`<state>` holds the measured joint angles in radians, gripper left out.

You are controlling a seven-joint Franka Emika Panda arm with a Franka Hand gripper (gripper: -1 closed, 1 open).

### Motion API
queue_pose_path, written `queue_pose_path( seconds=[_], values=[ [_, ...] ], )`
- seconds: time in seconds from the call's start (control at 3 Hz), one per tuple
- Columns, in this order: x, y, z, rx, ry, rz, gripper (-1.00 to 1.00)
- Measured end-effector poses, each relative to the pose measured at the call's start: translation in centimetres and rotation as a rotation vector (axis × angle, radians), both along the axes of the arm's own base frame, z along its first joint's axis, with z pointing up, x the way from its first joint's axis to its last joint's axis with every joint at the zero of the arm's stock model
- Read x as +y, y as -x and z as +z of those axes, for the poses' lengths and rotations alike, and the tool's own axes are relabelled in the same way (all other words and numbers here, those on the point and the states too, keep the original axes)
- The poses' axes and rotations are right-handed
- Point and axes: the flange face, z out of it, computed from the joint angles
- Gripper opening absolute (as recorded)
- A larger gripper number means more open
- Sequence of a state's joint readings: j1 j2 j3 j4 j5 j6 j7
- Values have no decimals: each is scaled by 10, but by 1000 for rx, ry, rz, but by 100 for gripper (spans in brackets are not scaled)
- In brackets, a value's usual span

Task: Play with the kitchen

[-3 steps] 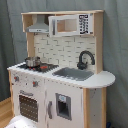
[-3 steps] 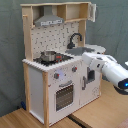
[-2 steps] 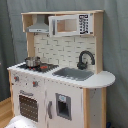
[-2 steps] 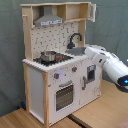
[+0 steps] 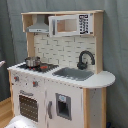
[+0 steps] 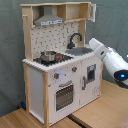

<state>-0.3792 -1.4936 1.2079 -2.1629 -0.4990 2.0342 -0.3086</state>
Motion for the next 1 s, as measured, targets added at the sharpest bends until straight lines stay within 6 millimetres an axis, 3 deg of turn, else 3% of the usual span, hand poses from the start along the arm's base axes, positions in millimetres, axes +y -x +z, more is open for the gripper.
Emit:
queue_pose_path(
  seconds=[0.33,1.0],
  values=[
    [-18,-5,16,-84,-103,-34,100],
    [-58,-2,68,-262,-300,-89,100]
  ],
)
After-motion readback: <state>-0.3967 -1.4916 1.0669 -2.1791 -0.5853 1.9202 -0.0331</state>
